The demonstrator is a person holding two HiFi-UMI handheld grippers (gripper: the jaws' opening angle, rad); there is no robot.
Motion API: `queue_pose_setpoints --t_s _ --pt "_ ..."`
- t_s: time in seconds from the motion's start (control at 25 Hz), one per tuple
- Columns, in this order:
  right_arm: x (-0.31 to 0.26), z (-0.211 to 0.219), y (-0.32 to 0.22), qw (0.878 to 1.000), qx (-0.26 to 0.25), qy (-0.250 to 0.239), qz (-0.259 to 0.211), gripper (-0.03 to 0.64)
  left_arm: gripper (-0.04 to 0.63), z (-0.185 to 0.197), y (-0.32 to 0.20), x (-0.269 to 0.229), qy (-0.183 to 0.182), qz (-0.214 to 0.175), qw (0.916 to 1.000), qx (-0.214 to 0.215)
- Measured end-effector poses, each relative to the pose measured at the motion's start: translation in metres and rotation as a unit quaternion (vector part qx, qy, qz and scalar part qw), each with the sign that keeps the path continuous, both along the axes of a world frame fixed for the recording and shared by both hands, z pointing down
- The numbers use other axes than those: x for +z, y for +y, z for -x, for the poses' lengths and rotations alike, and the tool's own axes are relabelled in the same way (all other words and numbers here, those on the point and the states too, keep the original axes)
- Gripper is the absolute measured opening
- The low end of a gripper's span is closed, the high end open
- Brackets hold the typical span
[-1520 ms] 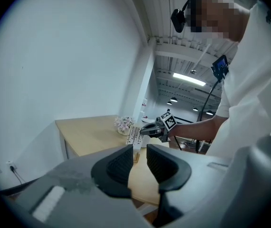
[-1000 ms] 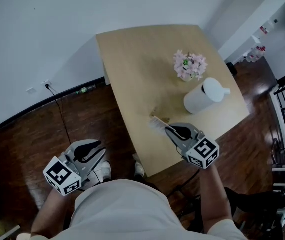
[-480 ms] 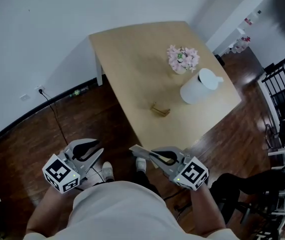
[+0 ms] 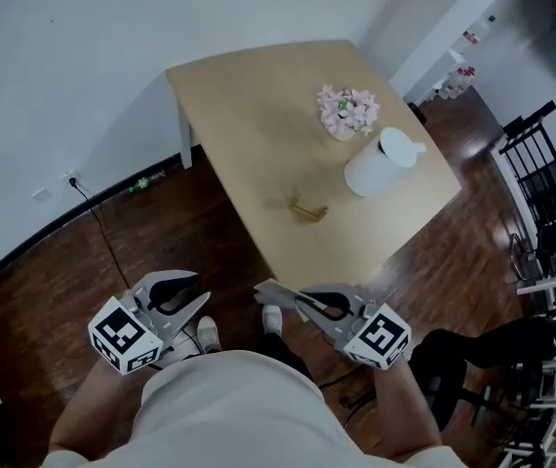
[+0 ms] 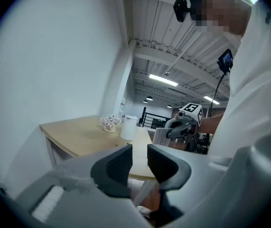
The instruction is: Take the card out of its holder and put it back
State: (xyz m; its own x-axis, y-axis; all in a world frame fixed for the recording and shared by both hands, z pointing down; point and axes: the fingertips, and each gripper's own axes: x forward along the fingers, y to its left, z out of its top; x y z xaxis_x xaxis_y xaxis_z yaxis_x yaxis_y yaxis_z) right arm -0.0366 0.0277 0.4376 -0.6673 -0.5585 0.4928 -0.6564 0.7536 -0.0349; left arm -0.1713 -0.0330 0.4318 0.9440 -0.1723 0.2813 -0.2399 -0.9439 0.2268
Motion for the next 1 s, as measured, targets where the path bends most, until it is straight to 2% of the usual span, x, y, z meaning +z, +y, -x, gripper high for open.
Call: queue_pose_setpoints --t_s 0.2,0.6,0.8,1.0 --pt "-0.005 -0.034 -0.027 1.000 0.024 0.000 -0.010 0.021 0.106 -0.006 0.006 -0.003 -0.007 -0.010 0.9999 0.003" --pt "-0.003 -0.131 -0.109 0.999 0.044 0.010 -0.029 0.020 0.106 -0.030 -0.004 -0.009 -0.012 -0.007 0.9984 -0.055" --pt "0.012 -0.170 -0.148 0.999 0.035 0.012 -0.024 0.020 0.106 -0.055 -0.009 -0.011 -0.013 -0.005 0.9960 -0.088" --pt "0.033 -0.190 -0.176 1.000 0.013 0.008 -0.014 0.020 0.106 -0.074 -0.010 -0.011 -0.022 0.001 0.9921 -0.123"
